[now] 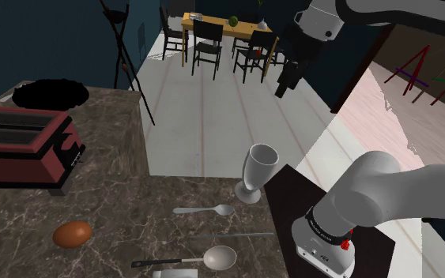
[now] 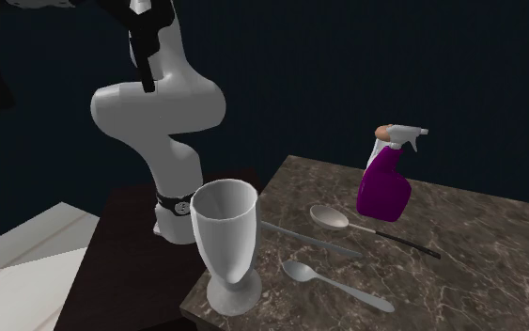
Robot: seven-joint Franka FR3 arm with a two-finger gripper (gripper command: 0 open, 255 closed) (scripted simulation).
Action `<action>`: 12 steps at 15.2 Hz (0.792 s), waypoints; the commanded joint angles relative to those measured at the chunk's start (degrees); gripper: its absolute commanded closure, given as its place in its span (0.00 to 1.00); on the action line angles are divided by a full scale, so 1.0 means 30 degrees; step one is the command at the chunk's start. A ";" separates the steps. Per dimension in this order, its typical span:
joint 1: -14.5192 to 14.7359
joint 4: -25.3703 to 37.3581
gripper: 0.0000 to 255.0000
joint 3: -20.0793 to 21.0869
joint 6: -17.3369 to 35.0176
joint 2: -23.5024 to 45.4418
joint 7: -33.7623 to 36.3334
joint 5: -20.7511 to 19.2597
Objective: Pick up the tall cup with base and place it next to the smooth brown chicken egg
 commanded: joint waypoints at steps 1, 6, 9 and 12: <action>0.0000 0.0000 0.00 0.0000 0.0000 0.0000 0.0000 0.0000; 0.0354 -0.3830 0.00 0.0865 0.1831 -0.1915 0.0516 0.0341; 0.0679 -0.5998 0.00 0.1437 0.2904 -0.2961 0.0857 0.0647; 0.1123 -0.8079 0.00 0.2069 0.3978 -0.3915 0.1244 0.1043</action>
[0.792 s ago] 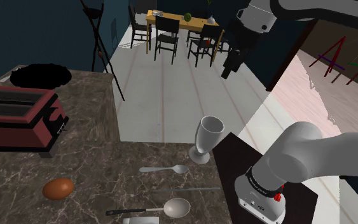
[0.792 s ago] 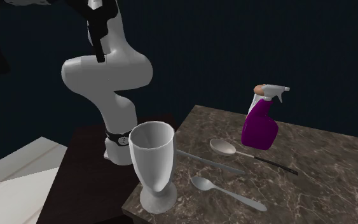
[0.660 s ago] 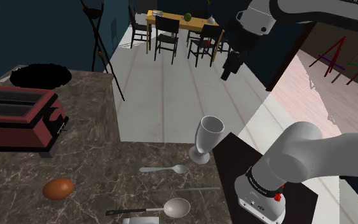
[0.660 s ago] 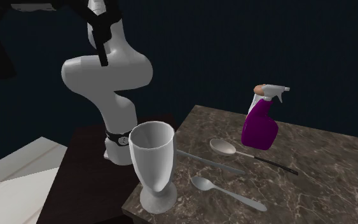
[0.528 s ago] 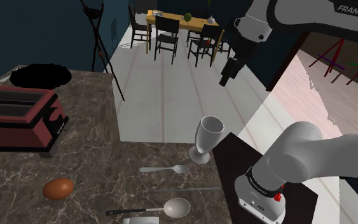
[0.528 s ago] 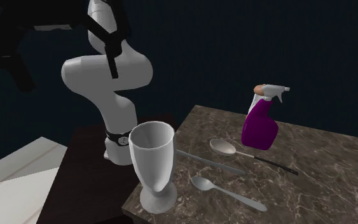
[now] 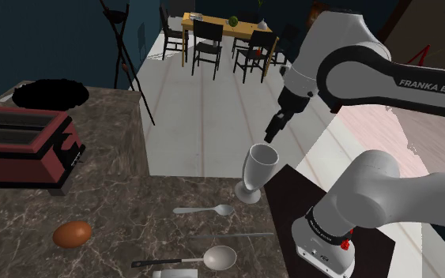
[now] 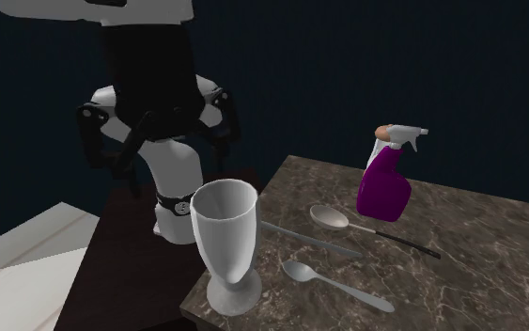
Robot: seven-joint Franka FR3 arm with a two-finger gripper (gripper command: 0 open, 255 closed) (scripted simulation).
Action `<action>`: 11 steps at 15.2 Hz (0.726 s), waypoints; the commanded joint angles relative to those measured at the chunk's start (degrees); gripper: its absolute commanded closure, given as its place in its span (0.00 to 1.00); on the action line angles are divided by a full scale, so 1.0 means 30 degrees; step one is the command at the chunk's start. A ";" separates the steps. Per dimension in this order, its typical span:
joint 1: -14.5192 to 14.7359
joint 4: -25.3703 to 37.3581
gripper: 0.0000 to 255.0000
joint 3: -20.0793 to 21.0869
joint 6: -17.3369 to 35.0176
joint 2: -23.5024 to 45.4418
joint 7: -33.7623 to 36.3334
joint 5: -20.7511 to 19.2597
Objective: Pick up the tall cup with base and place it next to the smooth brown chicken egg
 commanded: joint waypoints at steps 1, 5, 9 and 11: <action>0.0241 -0.1438 0.00 0.0282 0.0663 -0.0762 0.0119 0.0173; 0.0446 -0.2687 0.00 0.0540 0.1844 -0.0813 0.0242 0.0380; 0.0501 -0.3569 0.00 0.0632 0.3087 -0.0450 0.0236 0.0483; 0.0509 -0.3692 0.00 0.0646 0.3273 -0.0388 0.0235 0.0499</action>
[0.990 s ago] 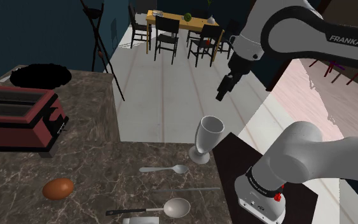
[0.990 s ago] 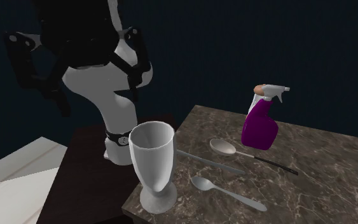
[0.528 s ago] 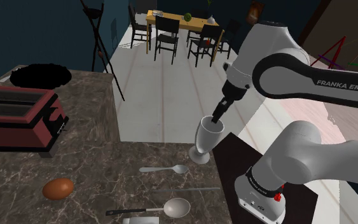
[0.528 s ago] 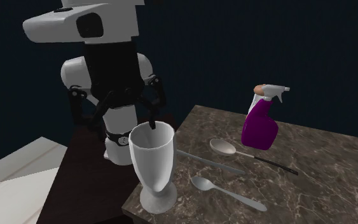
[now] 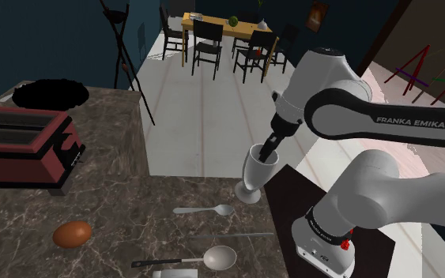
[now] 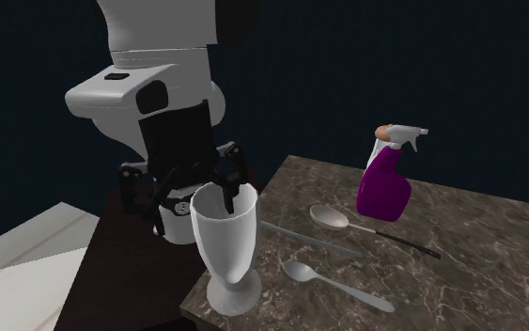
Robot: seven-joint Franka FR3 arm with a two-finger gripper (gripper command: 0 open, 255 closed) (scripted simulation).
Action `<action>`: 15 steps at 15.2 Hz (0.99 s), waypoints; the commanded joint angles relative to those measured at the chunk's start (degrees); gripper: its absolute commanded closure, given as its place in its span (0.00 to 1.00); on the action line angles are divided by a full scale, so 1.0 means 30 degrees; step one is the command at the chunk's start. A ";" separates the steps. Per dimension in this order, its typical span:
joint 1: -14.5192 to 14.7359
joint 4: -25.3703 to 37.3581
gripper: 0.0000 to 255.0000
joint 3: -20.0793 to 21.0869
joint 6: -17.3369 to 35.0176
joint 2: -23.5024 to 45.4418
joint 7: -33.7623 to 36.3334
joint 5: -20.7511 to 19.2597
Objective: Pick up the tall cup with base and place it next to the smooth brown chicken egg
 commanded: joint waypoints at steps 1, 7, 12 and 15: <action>-0.0010 -0.0099 0.00 -0.0011 0.0123 0.0014 -0.0022 -0.0005; -0.0010 -0.0094 1.00 -0.0011 0.0119 0.0015 -0.0021 -0.0004; -0.0009 -0.0094 1.00 -0.0010 0.0121 0.0018 -0.0020 -0.0004; -0.0010 -0.0089 1.00 -0.0008 0.0144 0.0045 -0.0020 -0.0003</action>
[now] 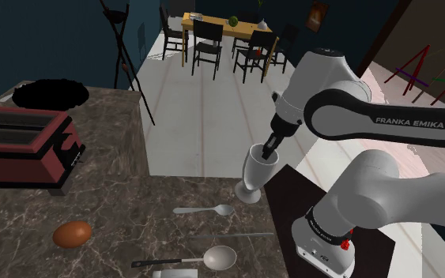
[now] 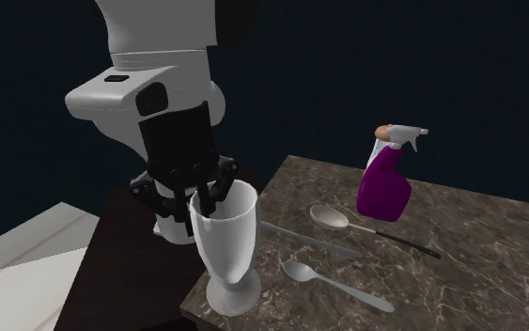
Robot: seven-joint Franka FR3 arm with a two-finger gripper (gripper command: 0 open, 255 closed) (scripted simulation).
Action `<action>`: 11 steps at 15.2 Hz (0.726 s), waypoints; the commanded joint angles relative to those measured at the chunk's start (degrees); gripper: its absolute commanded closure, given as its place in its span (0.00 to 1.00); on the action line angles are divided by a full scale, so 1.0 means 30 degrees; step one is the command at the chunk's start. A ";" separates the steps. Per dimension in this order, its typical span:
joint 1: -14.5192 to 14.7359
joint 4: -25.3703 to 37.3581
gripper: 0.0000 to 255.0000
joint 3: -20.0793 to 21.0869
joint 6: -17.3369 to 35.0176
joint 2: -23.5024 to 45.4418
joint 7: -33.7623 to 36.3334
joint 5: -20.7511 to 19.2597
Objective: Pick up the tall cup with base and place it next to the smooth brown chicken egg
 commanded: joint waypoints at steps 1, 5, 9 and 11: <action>0.0002 -0.0027 1.00 -0.0002 -0.0016 -0.0016 -0.0001 0.0001; -0.0057 0.0908 1.00 -0.0084 -0.1190 -0.0256 0.0008 -0.0099; -0.0109 0.1890 1.00 -0.0161 -0.2284 -0.0370 0.0018 -0.0189; -0.0133 0.2396 1.00 -0.0198 -0.2806 -0.0386 0.0023 -0.0231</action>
